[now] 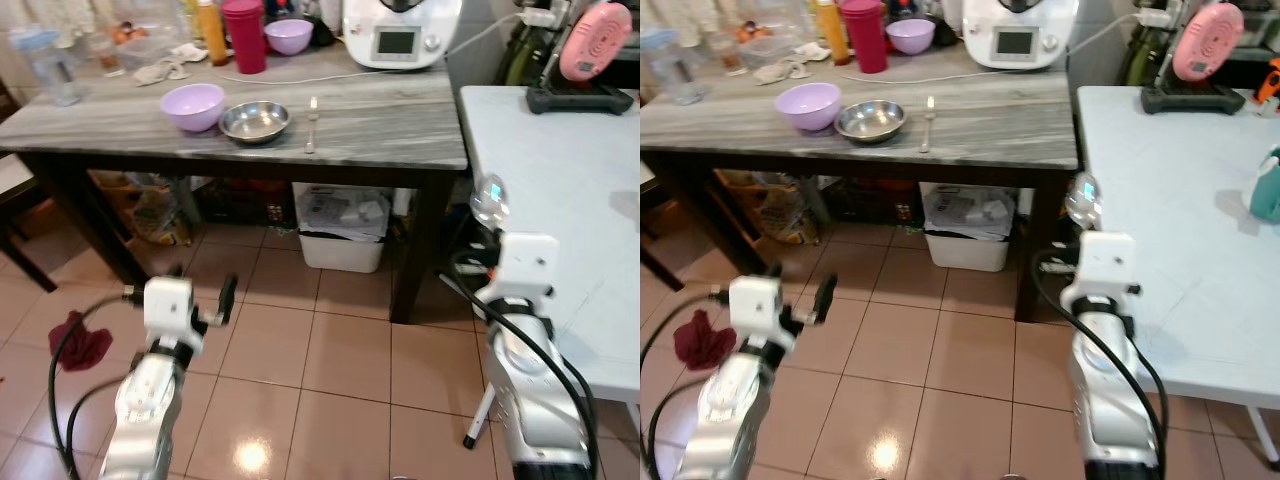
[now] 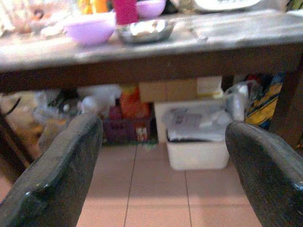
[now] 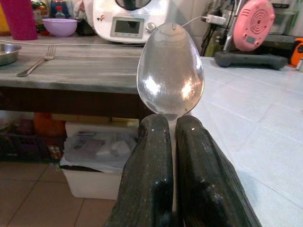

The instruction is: Setting the table

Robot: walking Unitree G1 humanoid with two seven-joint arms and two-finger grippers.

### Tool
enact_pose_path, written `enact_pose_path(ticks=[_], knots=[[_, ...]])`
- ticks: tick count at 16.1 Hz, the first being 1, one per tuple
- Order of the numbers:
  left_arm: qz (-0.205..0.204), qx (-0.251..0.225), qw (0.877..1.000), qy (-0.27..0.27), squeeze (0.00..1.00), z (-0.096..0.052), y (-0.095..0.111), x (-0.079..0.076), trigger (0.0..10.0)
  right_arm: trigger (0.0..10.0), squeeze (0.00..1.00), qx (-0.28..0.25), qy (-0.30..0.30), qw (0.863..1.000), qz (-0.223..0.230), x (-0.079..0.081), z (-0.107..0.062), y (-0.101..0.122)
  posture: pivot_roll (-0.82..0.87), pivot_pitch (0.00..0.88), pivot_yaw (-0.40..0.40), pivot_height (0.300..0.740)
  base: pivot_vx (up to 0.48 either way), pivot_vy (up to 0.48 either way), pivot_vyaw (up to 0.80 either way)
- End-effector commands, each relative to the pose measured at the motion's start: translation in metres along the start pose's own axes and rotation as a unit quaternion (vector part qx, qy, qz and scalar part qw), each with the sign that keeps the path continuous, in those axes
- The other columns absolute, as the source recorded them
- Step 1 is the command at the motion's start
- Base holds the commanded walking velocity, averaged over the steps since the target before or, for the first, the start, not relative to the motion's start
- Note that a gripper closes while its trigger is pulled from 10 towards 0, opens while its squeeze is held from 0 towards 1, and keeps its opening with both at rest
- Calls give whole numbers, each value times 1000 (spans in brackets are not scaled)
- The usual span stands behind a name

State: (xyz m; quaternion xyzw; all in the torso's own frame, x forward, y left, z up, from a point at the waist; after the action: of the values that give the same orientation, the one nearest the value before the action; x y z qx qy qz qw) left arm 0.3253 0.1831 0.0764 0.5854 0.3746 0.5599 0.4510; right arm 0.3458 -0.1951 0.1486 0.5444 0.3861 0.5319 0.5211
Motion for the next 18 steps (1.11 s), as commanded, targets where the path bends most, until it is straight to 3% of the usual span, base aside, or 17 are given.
enact_pose_path(ticks=[1,6,18], knots=[[1,-10,1000,-2,0,3,7,1,10000,10000,0,-14,2,1000,5,4,0,9,-223,100,47,740,0,0,0],[-9,-20,1000,-15,0,9,14,-7,10000,10000,0,-21,4,1000,10,8,4,12,-226,95,49,740,0,224,0],[-19,-28,999,-28,0,15,20,-16,10000,10000,0,-19,39,999,24,23,4,11,-228,85,55,740,0,451,0]])
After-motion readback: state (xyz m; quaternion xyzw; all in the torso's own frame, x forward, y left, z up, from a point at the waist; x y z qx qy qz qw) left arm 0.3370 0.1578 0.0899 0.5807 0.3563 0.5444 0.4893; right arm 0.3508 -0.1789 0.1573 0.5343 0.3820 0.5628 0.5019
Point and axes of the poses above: a point about 5 cm out from each wrist's last joint towards the gripper, its own z axis pointing out of the wrist towards the gripper, its own y axis along the axis of the wrist's last joint, x = y × z, the point moved 6 cm from there along z, pointing out of the wrist towards the gripper, and after that the axes turned 15 degrees about z, right-handed, at the moved point
